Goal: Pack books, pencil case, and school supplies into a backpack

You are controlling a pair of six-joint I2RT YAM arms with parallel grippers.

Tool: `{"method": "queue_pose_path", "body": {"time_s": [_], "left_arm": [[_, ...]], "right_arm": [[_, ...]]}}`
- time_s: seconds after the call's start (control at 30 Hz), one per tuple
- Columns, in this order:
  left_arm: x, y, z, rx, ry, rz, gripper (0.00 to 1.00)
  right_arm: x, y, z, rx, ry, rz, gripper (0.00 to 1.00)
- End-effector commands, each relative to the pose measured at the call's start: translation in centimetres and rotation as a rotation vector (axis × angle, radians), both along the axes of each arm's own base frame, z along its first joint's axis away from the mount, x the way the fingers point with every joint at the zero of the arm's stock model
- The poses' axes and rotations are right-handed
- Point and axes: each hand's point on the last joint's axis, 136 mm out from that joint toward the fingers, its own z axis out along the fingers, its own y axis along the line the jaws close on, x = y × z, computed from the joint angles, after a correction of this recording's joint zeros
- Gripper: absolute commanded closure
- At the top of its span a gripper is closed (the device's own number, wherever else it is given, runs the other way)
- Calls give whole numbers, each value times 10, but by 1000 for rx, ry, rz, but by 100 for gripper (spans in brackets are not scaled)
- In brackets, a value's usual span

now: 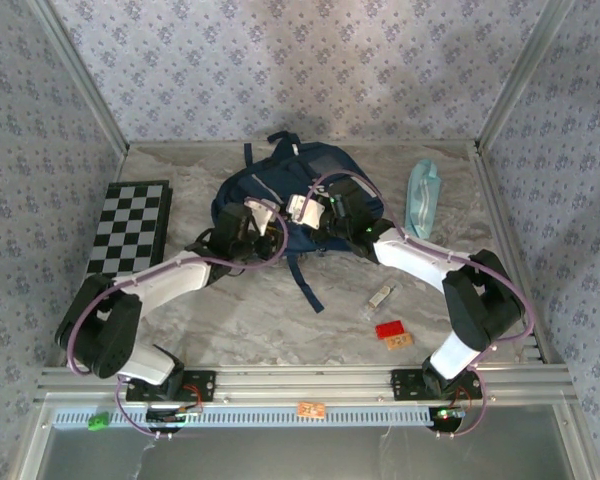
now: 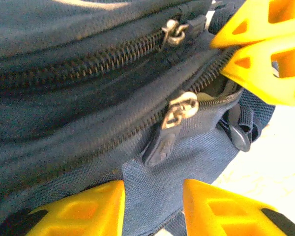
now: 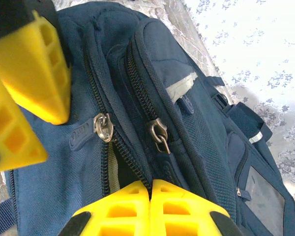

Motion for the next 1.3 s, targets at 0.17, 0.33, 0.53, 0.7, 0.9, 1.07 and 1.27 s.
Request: {"method": "queue_pose_path", "body": {"time_s": [0.17,0.33,0.53,0.7,0.9,1.07,1.27], "left_arm": [[19,-29,45,-107,-108,-54,64],[29,-26,44,-94,-118,-17,74],[33,-18,46,-89,-134,9,90],[27,-8,45,-75,-137,18,100],[30,27,28,5,-93,137,100],[30,56,24,28,-82,213,100],[32,81,22,70,-66,283,100]], "right_arm": [[0,9,50,107,-76,27,100],[0,12,47,106,-69,35,100],[0,12,45,97,-67,35,100],[1,7,41,83,-62,18,100],[2,4,46,83,-79,-3,100],[1,-1,42,56,-104,-10,100],[5,-9,38,8,-136,-35,100]]}}
